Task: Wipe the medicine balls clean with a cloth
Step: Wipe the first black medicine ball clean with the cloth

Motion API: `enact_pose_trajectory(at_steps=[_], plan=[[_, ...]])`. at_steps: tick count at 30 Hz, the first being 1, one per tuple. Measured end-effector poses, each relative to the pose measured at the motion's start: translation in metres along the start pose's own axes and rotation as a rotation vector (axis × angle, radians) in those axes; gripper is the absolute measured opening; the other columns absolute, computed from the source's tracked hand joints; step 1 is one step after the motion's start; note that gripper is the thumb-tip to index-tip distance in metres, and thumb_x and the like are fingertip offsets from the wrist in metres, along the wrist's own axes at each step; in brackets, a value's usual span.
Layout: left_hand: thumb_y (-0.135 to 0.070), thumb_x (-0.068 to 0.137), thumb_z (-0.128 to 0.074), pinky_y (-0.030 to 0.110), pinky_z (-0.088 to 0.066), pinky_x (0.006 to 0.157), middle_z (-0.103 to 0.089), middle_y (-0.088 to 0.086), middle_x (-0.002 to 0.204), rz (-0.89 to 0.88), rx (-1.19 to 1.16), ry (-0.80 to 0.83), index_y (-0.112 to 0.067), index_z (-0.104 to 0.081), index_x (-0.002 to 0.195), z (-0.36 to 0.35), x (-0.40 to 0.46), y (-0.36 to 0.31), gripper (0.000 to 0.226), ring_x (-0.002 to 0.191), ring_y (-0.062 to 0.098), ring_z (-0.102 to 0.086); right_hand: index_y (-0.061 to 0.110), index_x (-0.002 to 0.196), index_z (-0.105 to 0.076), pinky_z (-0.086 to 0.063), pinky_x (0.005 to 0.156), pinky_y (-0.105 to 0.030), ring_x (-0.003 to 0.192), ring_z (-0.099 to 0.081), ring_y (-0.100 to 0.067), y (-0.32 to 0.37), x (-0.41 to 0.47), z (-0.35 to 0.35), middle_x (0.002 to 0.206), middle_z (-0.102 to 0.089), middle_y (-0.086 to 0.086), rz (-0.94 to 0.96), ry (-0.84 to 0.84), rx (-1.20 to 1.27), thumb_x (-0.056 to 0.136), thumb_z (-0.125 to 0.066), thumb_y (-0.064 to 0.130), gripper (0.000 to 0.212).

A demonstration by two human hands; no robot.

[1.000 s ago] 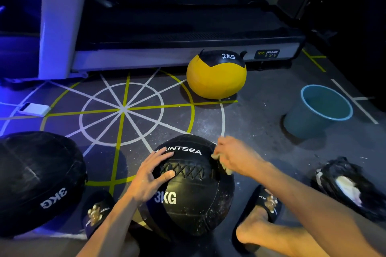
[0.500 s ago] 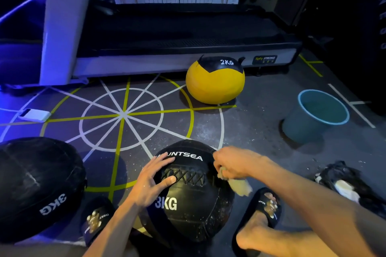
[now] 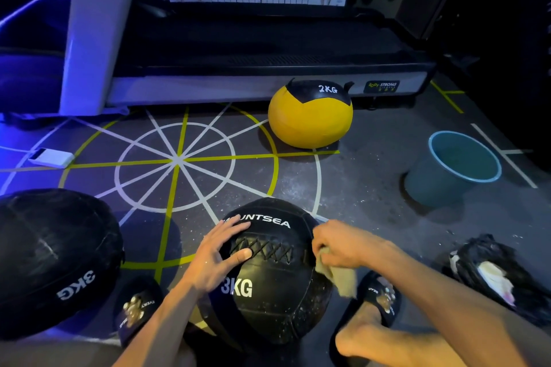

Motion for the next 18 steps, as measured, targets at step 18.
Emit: enact_pose_trajectory(at_steps=[18], plan=[[-0.081, 0.077, -0.062, 0.040, -0.014, 0.124, -0.030, -0.042, 0.154, 0.014, 0.012, -0.009, -0.064, -0.046, 0.139, -0.005, -0.001, 0.001, 0.066, 0.154, 0.000, -0.013, 0.024, 0.105, -0.044, -0.040, 0.052, -0.019, 0.067, -0.057, -0.012, 0.009, 0.017, 0.000, 0.087, -0.059, 0.004, -0.135, -0.562, 0.405, 0.109, -0.040, 0.018, 0.008]])
Point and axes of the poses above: each hand's wrist, its own x-axis towards the middle knuckle, its own z-axis out of the back of the hand, y = z × x, the point moved 7 cm from there along x, towards the middle knuckle
